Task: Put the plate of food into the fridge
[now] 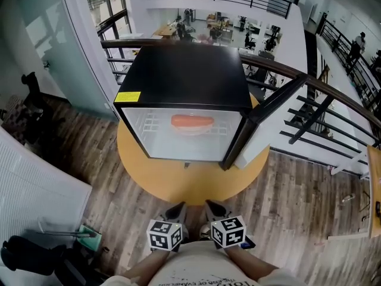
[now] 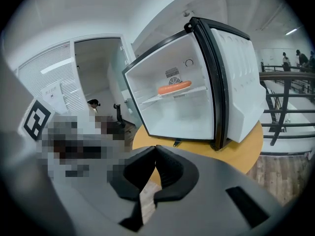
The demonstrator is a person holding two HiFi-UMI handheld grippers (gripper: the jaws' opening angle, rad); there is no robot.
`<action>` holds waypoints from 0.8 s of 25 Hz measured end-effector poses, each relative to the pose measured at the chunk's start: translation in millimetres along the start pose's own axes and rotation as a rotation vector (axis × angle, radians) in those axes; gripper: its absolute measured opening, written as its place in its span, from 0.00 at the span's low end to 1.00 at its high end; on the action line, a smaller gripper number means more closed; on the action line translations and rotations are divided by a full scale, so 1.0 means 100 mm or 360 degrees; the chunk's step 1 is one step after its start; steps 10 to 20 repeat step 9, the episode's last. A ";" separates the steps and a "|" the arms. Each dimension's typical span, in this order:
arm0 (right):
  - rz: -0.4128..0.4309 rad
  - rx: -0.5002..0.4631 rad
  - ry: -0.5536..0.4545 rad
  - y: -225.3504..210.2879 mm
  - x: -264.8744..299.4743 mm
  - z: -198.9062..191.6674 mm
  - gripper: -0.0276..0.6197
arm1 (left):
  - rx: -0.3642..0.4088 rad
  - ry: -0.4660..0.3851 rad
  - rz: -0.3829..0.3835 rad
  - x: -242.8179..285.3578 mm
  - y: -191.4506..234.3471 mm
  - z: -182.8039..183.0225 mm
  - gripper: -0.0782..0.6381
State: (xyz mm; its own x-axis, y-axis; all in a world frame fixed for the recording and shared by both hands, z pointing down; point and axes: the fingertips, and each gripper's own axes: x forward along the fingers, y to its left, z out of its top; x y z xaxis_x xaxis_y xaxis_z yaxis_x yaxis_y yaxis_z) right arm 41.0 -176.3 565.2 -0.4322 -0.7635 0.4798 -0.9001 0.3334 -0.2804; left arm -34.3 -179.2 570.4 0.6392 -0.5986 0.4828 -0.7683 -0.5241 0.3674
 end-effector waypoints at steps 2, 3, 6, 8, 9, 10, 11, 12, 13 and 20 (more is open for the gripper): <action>0.0007 0.0002 0.0003 0.01 0.00 -0.01 0.08 | -0.0002 -0.0002 0.0008 -0.01 0.00 -0.01 0.14; 0.0011 0.0003 0.0003 0.01 0.00 -0.01 0.08 | -0.0003 -0.0002 0.0010 -0.01 0.00 -0.01 0.14; 0.0029 0.0002 0.0008 0.02 0.00 -0.03 0.08 | -0.0012 0.0004 0.0015 -0.01 0.01 -0.04 0.14; 0.0036 -0.0001 0.0012 0.02 0.01 -0.04 0.08 | -0.0016 0.0007 0.0018 -0.01 0.01 -0.06 0.14; 0.0040 -0.0002 0.0015 0.02 0.01 -0.05 0.08 | -0.0018 0.0008 0.0020 0.00 0.02 -0.06 0.14; 0.0040 -0.0002 0.0015 0.02 0.01 -0.05 0.08 | -0.0018 0.0008 0.0020 0.00 0.02 -0.06 0.14; 0.0040 -0.0002 0.0015 0.02 0.01 -0.05 0.08 | -0.0018 0.0008 0.0020 0.00 0.02 -0.06 0.14; 0.0040 -0.0002 0.0015 0.02 0.01 -0.05 0.08 | -0.0018 0.0008 0.0020 0.00 0.02 -0.06 0.14; 0.0040 -0.0002 0.0015 0.02 0.01 -0.05 0.08 | -0.0018 0.0008 0.0020 0.00 0.02 -0.06 0.14; 0.0040 -0.0002 0.0015 0.02 0.01 -0.05 0.08 | -0.0018 0.0008 0.0020 0.00 0.02 -0.06 0.14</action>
